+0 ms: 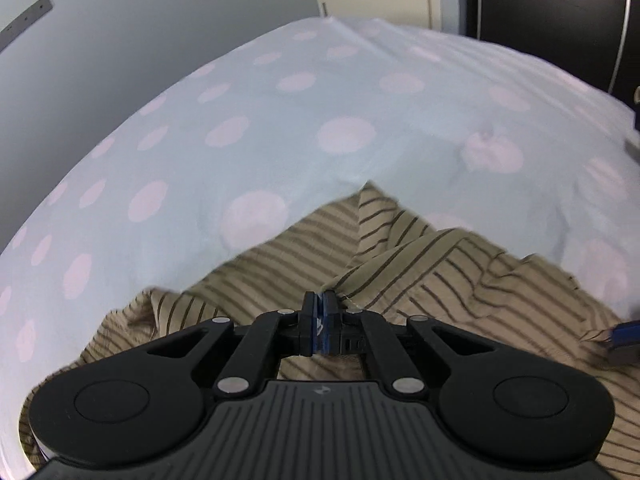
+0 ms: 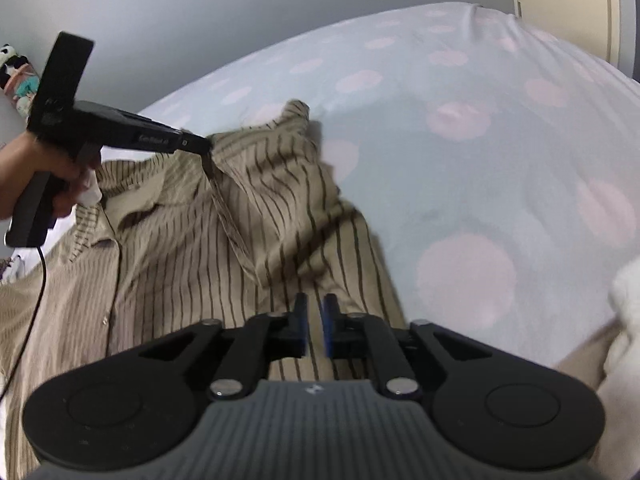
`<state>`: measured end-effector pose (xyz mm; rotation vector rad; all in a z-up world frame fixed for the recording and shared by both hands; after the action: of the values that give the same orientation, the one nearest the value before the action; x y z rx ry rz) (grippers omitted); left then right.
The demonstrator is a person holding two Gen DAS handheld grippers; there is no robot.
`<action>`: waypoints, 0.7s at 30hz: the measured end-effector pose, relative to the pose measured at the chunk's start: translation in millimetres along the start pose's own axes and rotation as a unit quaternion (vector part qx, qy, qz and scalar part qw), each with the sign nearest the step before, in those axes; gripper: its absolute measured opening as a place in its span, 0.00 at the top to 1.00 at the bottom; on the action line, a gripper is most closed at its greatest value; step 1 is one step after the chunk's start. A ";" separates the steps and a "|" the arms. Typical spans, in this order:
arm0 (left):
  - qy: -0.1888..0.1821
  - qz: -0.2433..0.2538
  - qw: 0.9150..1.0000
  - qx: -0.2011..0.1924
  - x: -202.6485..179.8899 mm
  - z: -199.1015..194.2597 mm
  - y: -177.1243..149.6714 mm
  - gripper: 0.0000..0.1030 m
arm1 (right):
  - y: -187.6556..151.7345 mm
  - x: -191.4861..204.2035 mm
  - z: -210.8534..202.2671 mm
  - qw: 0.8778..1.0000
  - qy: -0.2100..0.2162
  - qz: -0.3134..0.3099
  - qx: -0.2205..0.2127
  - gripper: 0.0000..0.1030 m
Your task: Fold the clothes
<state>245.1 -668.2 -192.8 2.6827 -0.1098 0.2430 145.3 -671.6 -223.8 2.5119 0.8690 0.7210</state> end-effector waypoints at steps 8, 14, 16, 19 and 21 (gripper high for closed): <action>-0.061 0.013 0.997 -0.043 -39.5 -32.4 78.7 0.99 | 32.1 10.4 5.0 0.999 0.005 -0.008 -0.031 0.61; -0.088 0.000 0.995 -0.056 -67.0 -43.9 140.5 1.00 | 46.6 -2.5 1.3 0.999 0.006 0.009 -0.052 0.56; -0.090 0.003 0.995 -0.049 -79.6 -40.3 152.8 1.00 | 47.1 -7.9 -0.6 0.998 0.014 0.019 -0.057 0.51; -0.081 0.004 0.996 -0.031 -91.9 -27.7 165.5 1.00 | 44.8 -22.0 2.5 0.998 0.018 0.036 -0.056 0.54; -0.067 -0.002 0.998 -0.014 -94.3 -15.3 170.8 1.00 | 42.9 -32.2 7.7 0.997 0.032 0.052 -0.053 0.69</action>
<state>130.4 -811.5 -124.9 2.6694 -0.1488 0.0585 147.5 -725.5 -219.3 2.4660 0.7053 0.8626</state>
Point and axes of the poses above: each gripper's, at about its wrist camera, not at the fingertips, and z roughly the way its jaws point, x to its left, y to its top, the point moved 10 cm from there along z, roughly the way its jaws point, and after that the axes turned 9 degrees about x, right-handed, at the moved point
